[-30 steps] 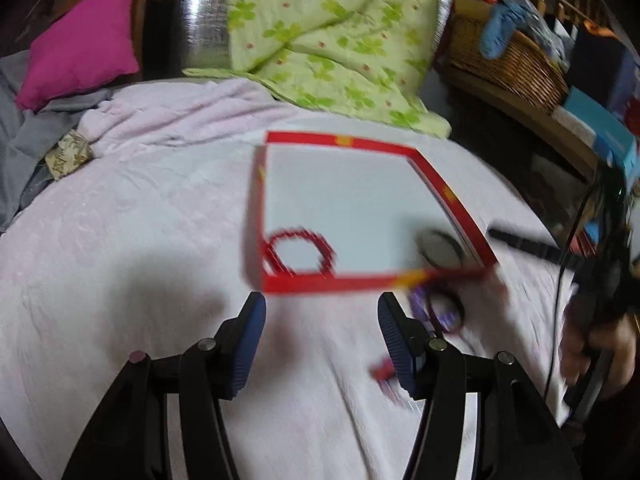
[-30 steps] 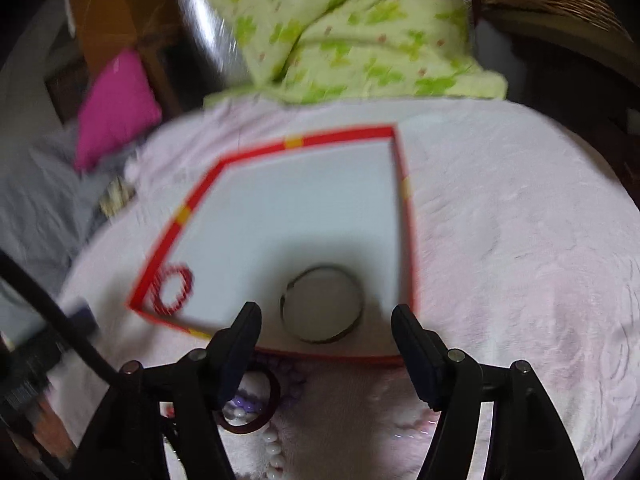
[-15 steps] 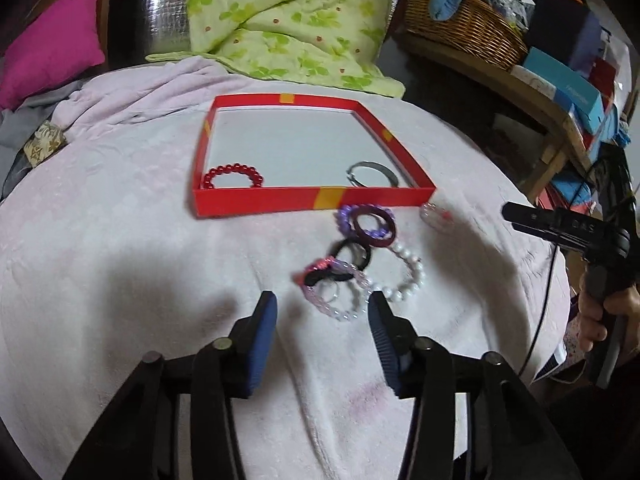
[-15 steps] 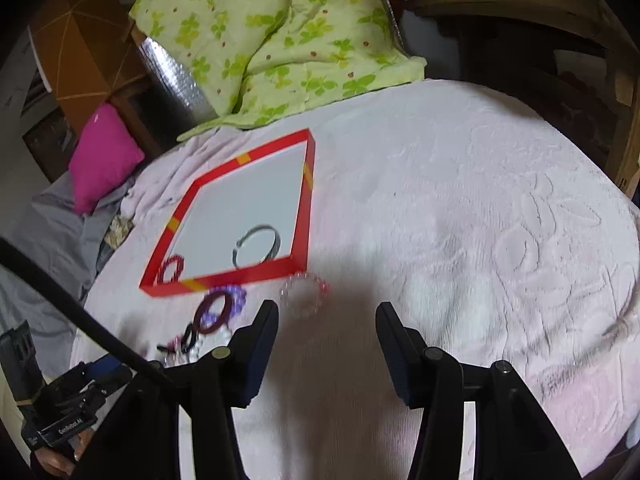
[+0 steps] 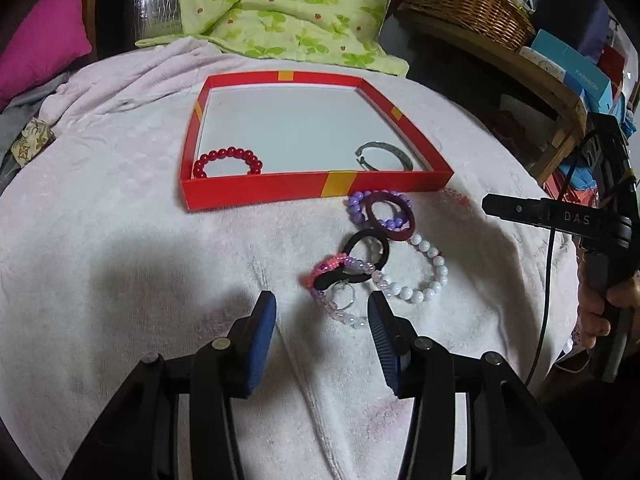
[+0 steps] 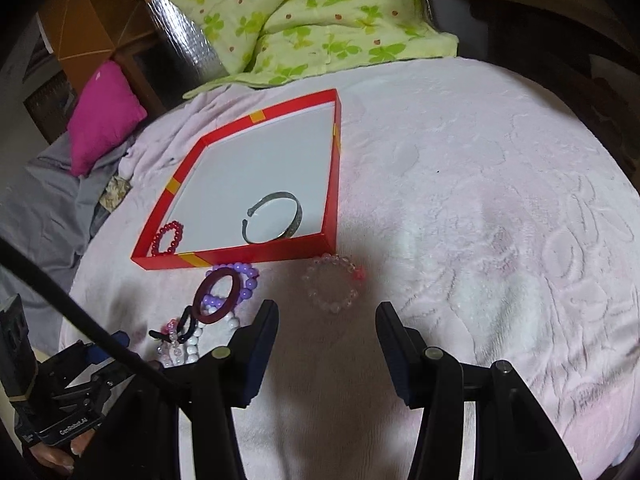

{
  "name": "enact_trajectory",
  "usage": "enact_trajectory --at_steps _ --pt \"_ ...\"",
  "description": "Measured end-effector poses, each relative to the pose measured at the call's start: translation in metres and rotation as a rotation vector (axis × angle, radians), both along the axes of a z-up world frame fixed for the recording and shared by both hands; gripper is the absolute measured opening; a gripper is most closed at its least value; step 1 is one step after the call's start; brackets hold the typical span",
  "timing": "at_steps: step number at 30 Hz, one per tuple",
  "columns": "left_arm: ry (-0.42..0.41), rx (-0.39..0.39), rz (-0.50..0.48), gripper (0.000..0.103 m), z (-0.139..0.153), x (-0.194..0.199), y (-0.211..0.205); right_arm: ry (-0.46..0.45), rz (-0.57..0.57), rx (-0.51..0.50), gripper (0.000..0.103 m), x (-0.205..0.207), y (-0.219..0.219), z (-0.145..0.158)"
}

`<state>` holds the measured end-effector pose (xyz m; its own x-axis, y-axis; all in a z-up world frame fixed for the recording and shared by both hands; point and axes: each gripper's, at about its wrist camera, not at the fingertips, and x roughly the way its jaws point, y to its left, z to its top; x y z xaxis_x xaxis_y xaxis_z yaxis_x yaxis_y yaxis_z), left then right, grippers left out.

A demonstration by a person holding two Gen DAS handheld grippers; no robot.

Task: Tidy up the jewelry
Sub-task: 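Withdraw both tools from the tray back to the remaining bracelets, then grasp a pink crystal bracelet with the left tool while the right grasps another crystal bracelet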

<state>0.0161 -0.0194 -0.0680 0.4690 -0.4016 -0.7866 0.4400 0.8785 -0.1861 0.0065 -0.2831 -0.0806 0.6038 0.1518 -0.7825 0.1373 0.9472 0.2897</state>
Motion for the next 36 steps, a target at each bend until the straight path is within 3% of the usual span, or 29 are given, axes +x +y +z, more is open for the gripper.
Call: enact_trajectory --at_steps 6,11,17,25,33,36 --pt "0.022 -0.011 0.013 0.048 -0.002 0.007 0.002 0.007 -0.017 0.002 0.054 0.021 -0.003 -0.009" --pt "0.047 -0.034 0.051 0.048 -0.004 0.015 0.007 0.03 -0.017 -0.059 0.054 0.049 0.003 -0.018" --pt "0.053 -0.021 0.014 0.048 -0.008 0.013 -0.002 0.026 -0.102 -0.041 0.054 0.065 -0.008 -0.025" --pt "0.053 -0.066 -0.051 0.048 -0.008 0.009 -0.006 -0.016 -0.082 -0.003 0.054 0.047 -0.017 -0.011" --pt "0.12 -0.168 -0.096 0.048 -0.004 0.011 -0.023 -0.018 0.006 -0.031 0.051 0.017 -0.02 -0.007" --pt "0.156 -0.155 -0.096 0.048 -0.008 0.01 -0.033 -0.016 0.006 -0.023 0.048 0.014 -0.028 -0.009"
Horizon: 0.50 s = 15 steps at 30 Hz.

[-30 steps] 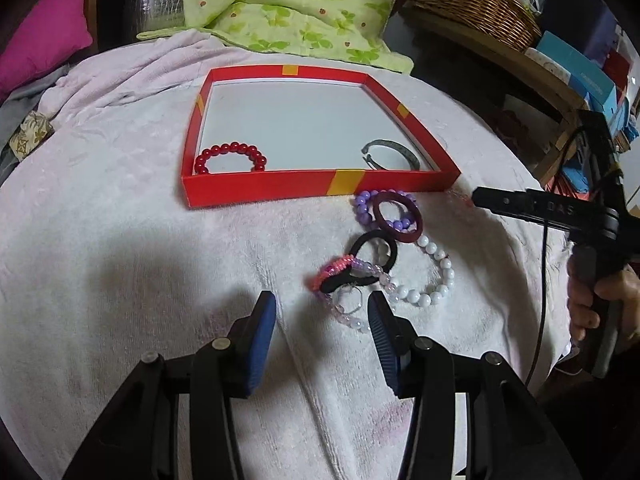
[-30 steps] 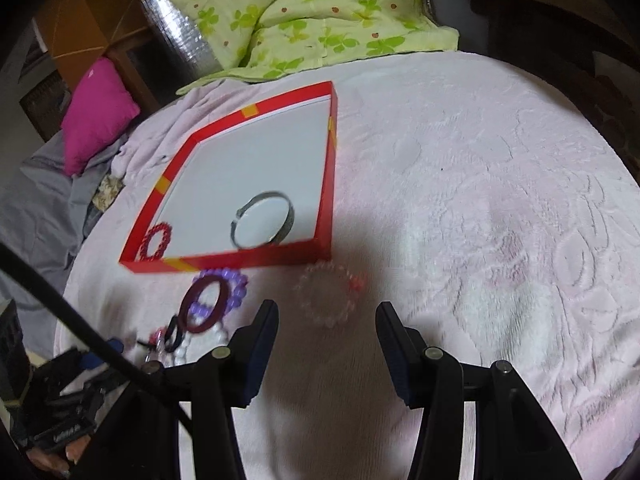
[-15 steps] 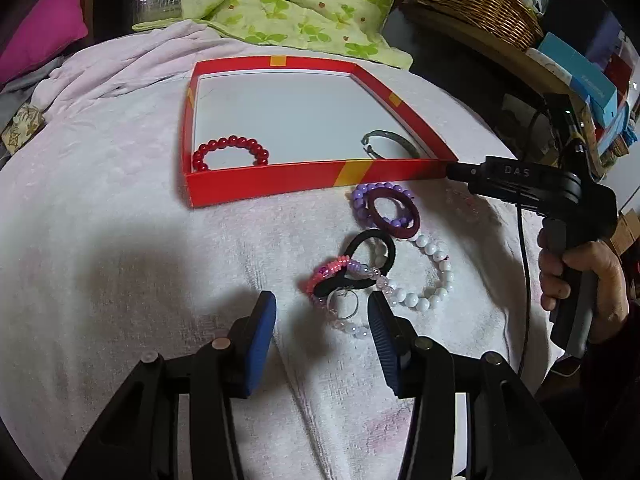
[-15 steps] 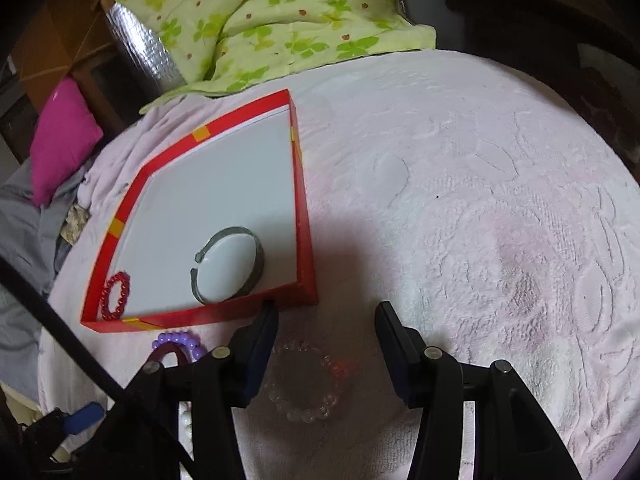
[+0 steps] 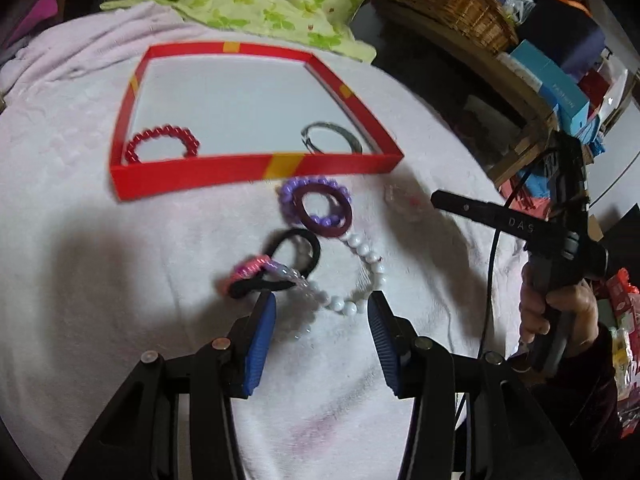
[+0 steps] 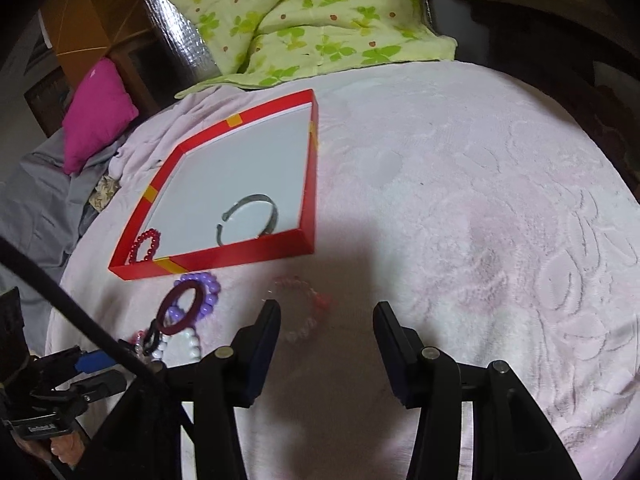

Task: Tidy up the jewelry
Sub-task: 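Grasp a pink crystal bracelet with the left tool while the right grasps another crystal bracelet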

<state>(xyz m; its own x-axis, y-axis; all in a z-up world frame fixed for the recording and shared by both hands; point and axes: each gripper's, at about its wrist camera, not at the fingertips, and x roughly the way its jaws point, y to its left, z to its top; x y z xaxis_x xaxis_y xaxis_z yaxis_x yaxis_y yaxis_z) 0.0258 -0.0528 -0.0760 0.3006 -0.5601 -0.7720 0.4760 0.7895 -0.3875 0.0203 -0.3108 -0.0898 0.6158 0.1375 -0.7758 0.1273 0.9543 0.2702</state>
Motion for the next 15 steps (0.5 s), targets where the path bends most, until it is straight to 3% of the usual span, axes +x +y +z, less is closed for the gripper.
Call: enact_trajectory --at_steps 4,7,9,12,14,15 --pt "0.01 0.032 -0.006 0.048 -0.009 -0.002 -0.008 0.01 0.035 -0.001 0.046 0.004 0.003 -0.005" --pt "0.008 0.045 -0.001 0.03 -0.015 -0.002 -0.008 0.014 0.068 -0.016 0.046 0.01 0.013 -0.008" --pt "0.006 0.035 0.0 0.011 -0.017 -0.001 -0.004 0.035 0.087 -0.027 0.046 0.017 0.021 -0.014" --pt "0.026 0.004 0.01 0.008 -0.021 0.003 0.002 0.041 0.083 -0.083 0.046 0.024 0.03 -0.019" --pt "0.013 -0.01 0.004 0.007 -0.019 0.003 0.005 0.034 0.076 -0.1 0.033 0.026 0.033 -0.019" --pt "0.005 -0.021 0.0 0.007 -0.016 0.002 0.007 0.03 0.075 -0.097 0.019 0.026 0.033 -0.019"
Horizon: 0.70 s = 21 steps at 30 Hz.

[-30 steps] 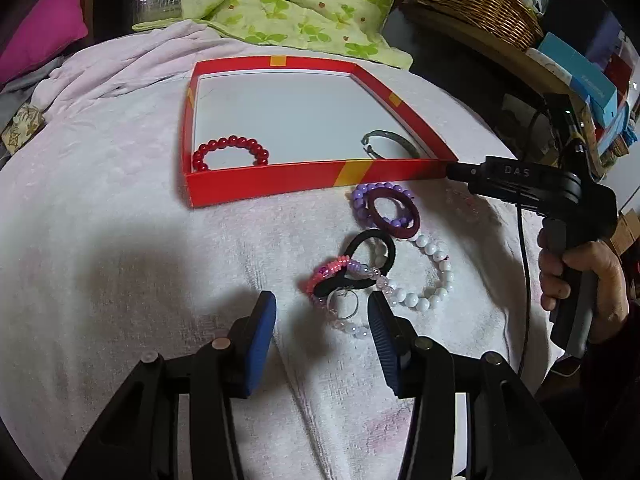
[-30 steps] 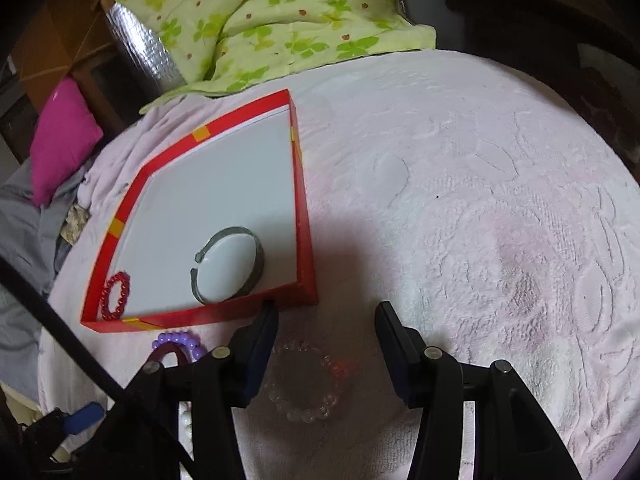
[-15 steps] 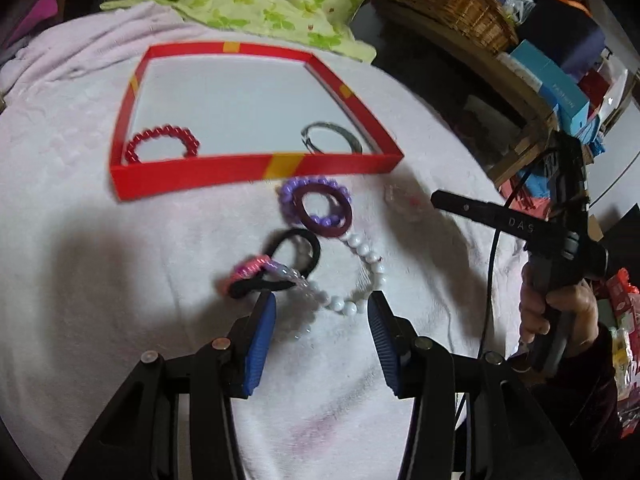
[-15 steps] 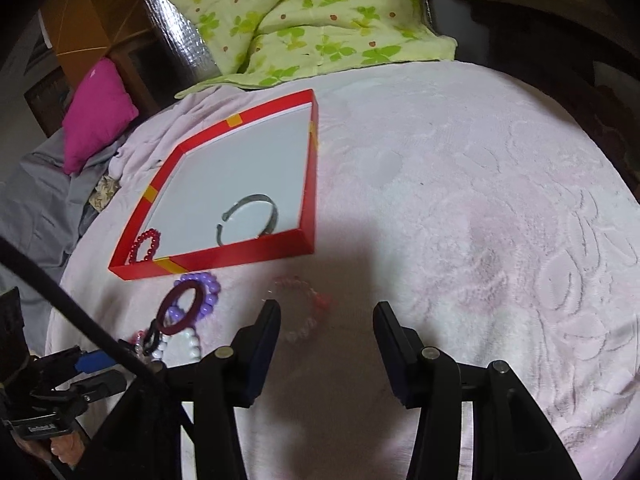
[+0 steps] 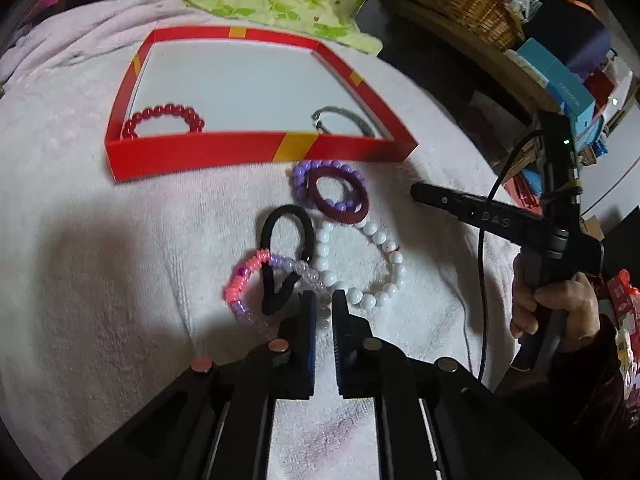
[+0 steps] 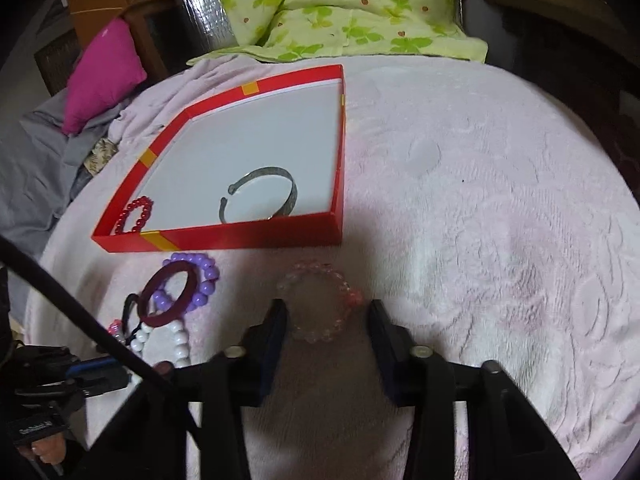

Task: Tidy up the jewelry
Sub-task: 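Grasp a pink crystal bracelet with the left tool while the right grasps another crystal bracelet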

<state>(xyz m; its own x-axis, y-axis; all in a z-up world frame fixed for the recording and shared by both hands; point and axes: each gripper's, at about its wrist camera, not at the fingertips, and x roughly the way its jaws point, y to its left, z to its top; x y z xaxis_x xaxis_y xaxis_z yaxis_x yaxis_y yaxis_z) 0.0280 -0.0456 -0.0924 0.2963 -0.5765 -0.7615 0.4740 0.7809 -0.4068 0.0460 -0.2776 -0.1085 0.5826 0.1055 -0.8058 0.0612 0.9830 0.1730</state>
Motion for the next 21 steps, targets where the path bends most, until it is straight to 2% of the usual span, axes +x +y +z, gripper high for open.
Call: enact_trajectory --at_steps 1,4,11,13,14,15,16,17,21 --pt "-0.008 -0.023 -0.005 0.007 0.003 -0.001 0.003 -0.003 0.008 0.013 0.009 -0.001 0.0 0.001" --pt "-0.038 -0.048 -0.012 0.007 0.012 -0.005 0.01 -0.014 0.008 -0.015 0.009 -0.006 0.003 0.004" --pt "-0.074 -0.003 0.022 0.008 0.019 -0.005 0.031 -0.048 -0.03 0.046 0.009 -0.018 -0.009 0.017" --pt "-0.072 0.015 0.035 0.012 0.018 -0.001 0.031 -0.048 -0.039 0.069 0.009 -0.018 -0.012 0.017" --pt "-0.069 0.019 0.041 0.022 0.017 0.001 0.032 -0.046 -0.041 0.075 0.009 -0.018 -0.012 0.017" --pt "-0.066 0.027 0.047 0.038 0.016 0.003 0.03 -0.046 -0.04 0.075 0.009 -0.018 -0.011 0.017" --pt "-0.07 0.038 0.053 0.044 0.015 0.005 0.028 -0.048 -0.035 0.074 0.009 -0.018 -0.01 0.018" --pt "-0.08 0.044 0.055 0.047 0.015 0.005 0.028 -0.049 -0.029 0.074 0.009 -0.018 -0.009 0.018" --pt "-0.12 0.07 0.039 0.047 0.012 0.015 0.016 -0.042 -0.02 0.079 0.009 -0.018 -0.007 0.017"
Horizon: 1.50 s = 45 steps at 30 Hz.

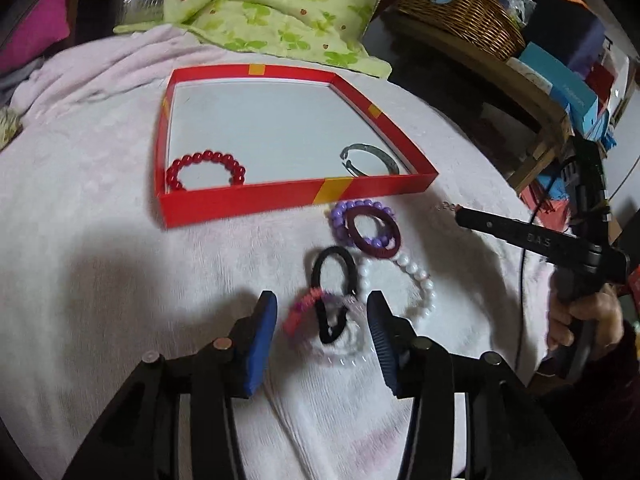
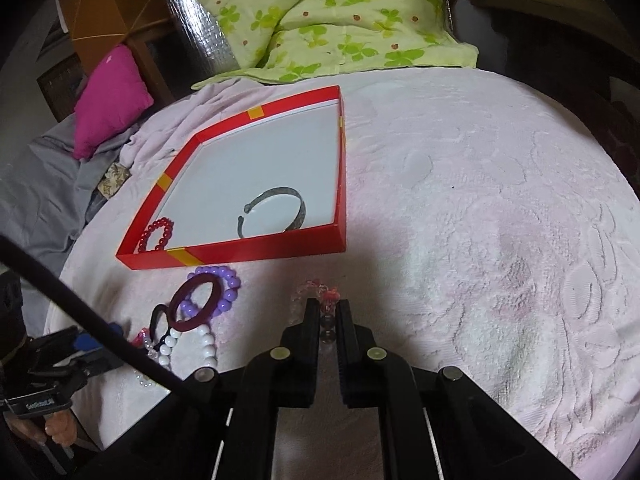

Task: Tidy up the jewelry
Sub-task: 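Grasp a pink crystal bracelet with the left tool while the right grasps another crystal bracelet, then carry both crystal bracelets into the red tray and open both tools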

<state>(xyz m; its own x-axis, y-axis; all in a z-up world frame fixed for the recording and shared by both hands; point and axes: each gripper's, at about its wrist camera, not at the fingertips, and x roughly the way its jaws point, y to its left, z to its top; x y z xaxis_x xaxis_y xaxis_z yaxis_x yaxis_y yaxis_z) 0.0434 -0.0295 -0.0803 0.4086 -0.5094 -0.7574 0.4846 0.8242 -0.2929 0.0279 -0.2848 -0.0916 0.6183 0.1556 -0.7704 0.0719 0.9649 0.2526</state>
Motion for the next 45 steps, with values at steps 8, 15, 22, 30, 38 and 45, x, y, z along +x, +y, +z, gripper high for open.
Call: enact_trajectory --at_steps 8,15,22,30,38,45 --pt "0.006 0.019 -0.071 0.011 -0.009 0.002 -0.01 0.032 -0.002 0.001 0.009 0.004 0.004 -0.009" --pt "-0.003 -0.039 -0.065 0.007 0.006 -0.004 0.001 -0.008 0.02 0.007 0.009 -0.003 0.015 0.004" --pt "-0.023 -0.107 -0.051 0.007 0.022 -0.01 0.015 -0.028 0.047 0.003 0.009 -0.012 0.031 0.013" --pt "-0.012 -0.177 0.023 0.007 0.03 -0.001 0.056 -0.065 0.047 0.054 0.009 -0.025 0.027 0.023" --pt "-0.021 -0.206 0.059 0.007 0.035 0.009 0.068 -0.064 0.027 0.096 0.009 -0.031 0.007 0.023" --pt "-0.049 -0.244 0.037 0.007 0.049 0.009 0.065 -0.074 0.015 0.113 0.009 -0.035 -0.004 0.026"
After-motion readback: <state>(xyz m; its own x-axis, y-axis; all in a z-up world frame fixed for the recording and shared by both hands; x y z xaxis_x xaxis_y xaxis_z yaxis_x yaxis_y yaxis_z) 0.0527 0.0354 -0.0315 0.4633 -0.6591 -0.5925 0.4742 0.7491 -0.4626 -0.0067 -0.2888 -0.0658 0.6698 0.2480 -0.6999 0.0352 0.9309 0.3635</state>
